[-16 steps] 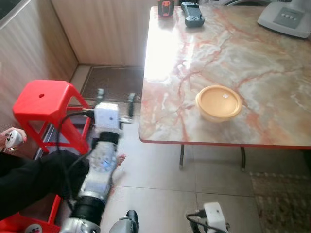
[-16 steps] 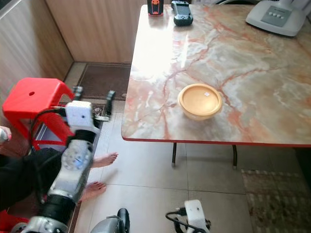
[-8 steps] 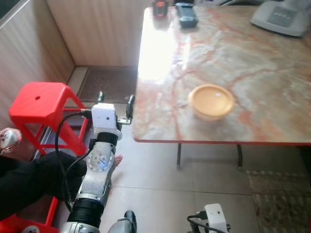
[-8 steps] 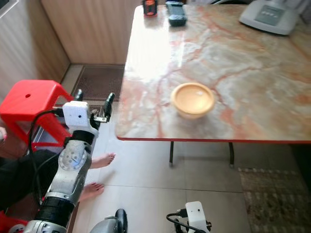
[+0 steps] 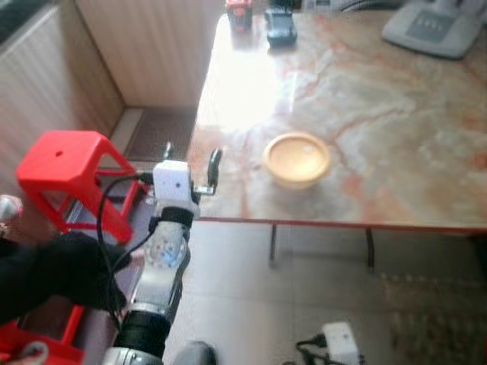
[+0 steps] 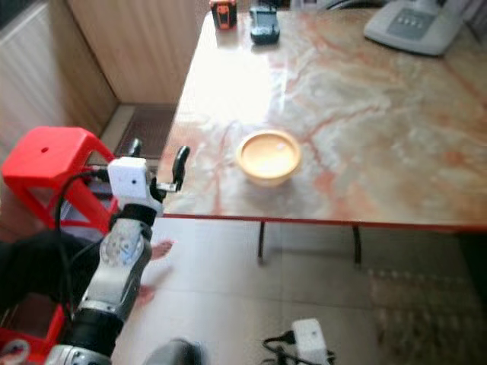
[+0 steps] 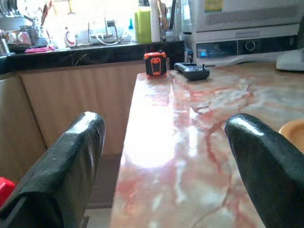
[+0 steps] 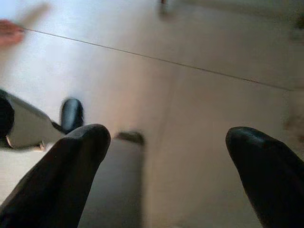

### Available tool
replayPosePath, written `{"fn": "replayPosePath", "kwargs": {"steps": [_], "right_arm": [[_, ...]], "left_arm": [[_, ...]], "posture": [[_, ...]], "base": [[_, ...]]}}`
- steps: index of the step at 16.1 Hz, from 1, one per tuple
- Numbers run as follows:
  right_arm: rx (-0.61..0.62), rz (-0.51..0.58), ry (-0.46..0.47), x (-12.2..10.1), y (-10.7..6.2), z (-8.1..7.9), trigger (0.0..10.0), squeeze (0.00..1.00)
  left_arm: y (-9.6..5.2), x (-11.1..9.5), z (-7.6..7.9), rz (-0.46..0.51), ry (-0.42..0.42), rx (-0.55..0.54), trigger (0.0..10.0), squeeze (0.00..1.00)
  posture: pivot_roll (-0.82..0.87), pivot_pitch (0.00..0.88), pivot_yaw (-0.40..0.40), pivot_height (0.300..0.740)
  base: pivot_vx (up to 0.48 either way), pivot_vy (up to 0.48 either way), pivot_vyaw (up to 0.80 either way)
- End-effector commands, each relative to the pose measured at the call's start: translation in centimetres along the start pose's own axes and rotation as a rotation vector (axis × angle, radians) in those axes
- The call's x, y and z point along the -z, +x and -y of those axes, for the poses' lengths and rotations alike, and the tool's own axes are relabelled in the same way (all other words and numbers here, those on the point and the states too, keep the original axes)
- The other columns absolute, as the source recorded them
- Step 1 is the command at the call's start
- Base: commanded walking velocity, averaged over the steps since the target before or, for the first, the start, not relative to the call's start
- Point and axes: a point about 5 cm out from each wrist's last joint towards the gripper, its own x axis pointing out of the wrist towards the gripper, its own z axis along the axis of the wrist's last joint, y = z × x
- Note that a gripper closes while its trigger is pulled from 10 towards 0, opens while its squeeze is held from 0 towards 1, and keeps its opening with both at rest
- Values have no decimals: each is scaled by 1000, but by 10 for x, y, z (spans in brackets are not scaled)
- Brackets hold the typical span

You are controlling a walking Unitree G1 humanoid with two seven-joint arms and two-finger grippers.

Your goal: Restocking fridge

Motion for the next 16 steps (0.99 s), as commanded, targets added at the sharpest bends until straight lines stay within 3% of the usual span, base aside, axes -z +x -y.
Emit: {"fn": "replayPosePath", "kwargs": {"steps": [1, 4, 8, 16], "right_arm": [[-23, -32, 7, 9, -1, -10, 10000, 0], [-23, -29, 4, 7, 0, -8, 10000, 0], [-23, -32, 6, 6, 0, -6, 10000, 0], [-19, -18, 11, -3, 2, -2, 10000, 0]], "left_arm": [[-1, 0, -8, -9, 3, -22, 10000, 0], [1, -4, -6, -4, -34, -7, 10000, 0], [8, -14, 1, 13, -162, 29, 10000, 0], [8, -15, 0, -10, -194, 38, 10000, 0]], "posture": [[-38, 203, 19, 740], [-37, 200, 20, 740], [-36, 198, 20, 740], [-44, 174, 33, 740]], "base": [[0, -270, 0], [0, 0, 0], [0, 0, 0], [0, 0, 0]]}}
